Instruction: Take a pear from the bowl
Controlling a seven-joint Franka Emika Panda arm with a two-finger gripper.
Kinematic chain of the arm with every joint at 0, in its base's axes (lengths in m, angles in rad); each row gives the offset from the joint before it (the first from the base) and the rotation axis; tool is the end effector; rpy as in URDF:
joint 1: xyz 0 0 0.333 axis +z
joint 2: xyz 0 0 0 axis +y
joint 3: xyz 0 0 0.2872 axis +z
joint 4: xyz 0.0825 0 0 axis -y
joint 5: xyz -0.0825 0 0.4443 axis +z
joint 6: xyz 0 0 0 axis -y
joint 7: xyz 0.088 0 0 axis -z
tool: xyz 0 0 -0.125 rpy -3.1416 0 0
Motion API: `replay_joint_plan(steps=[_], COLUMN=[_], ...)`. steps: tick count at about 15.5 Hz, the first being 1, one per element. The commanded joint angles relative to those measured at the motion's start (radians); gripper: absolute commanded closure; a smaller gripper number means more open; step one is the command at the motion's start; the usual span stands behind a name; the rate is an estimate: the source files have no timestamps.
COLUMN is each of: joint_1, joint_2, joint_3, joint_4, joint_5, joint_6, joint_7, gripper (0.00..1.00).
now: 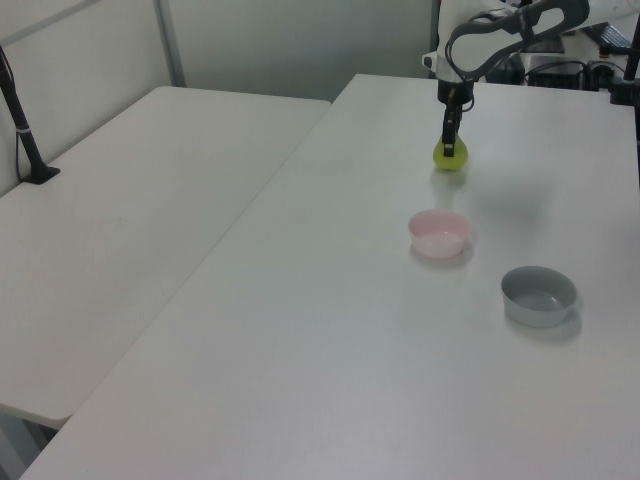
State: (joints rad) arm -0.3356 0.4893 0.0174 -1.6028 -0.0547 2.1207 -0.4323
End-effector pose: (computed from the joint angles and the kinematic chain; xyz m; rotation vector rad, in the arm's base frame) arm 0.6880 -0.2312 0.2757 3.0872 0.2162 0.0193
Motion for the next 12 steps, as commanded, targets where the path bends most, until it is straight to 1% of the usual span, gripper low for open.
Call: replay_joint_plan(steps=[1, 3, 5, 6, 7, 9, 12], joint_1=[0.003, 0.0, 0.0, 0.0, 0.0, 0.0, 0.007], joint_2=[-0.009, -0.014, -0.018, -0.02, -0.026, -0.047, -0.127], joint_3=[-0.001, -0.001, -0.001, -0.002, -0.002, -0.001, 0.01], joint_4=[-0.011, -0.009, -0.008, -0.009, -0.008, -0.008, 0.003], joint_5=[-0.01, -0.008, -0.007, -0.007, -0.01, -0.007, -0.01], joint_6=[0.022, 0.016, 0.013, 0.013, 0.012, 0.007, -0.114], joint_7=[0.001, 0.021, 0.03, 0.043, 0.052, 0.063, 0.138], gripper=[0.72, 0.4, 0.22, 0.04, 0.0, 0.0, 0.0])
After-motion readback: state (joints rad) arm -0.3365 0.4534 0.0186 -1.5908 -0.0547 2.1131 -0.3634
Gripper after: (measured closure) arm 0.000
